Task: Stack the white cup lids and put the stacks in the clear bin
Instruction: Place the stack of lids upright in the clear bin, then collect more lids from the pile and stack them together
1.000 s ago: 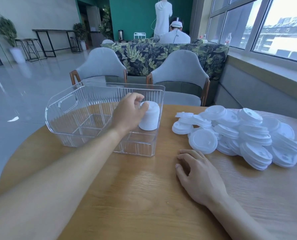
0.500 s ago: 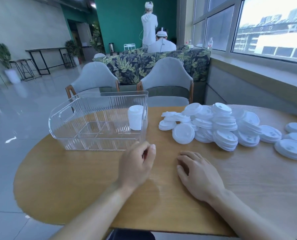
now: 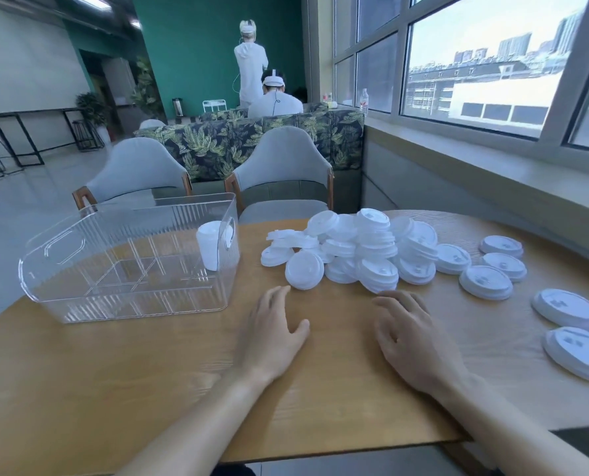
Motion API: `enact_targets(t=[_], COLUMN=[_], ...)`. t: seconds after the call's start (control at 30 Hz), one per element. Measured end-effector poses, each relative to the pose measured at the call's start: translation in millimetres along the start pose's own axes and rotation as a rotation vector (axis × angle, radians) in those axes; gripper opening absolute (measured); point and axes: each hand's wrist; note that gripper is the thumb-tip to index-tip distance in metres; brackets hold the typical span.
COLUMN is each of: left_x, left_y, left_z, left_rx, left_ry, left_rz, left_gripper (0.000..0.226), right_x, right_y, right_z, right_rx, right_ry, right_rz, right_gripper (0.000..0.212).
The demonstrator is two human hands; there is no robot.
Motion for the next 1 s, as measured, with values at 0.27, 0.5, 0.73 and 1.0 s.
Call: enact_targets(t=[0.27,0.5,0.73,1.0], left_x=[46,77,85,82], left_y=[20,33,37,39], left_z=[3,7,10,10], left_rx=[-0.08,-0.139,-0.199,-0.293], left_ry=[-0.07,-0.096,-0.117,-0.152], left_rz=[-0.008,-0.048,-0.096,-0.136], left_gripper=[0.075,0.073,0.072,0.067], right_x=[23,54,74,76], right_y=[-6,3,15,19], right_z=[-24,-31,-35,-37], right_rx=[0.072,0.106,0.014,-0.02], right_ry=[0.151,0.237,0.218,0.201], right_rz=[-0.07,-0.102,-0.106,-0.124], right_gripper=[0.052,0.061,0.065,0.066])
Point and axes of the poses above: each hand's wrist, its own x-axis towards the middle knuckle, its own y-axis out of the palm, z = x × y, and after that the axes turned 8 degrees about x, right-handed
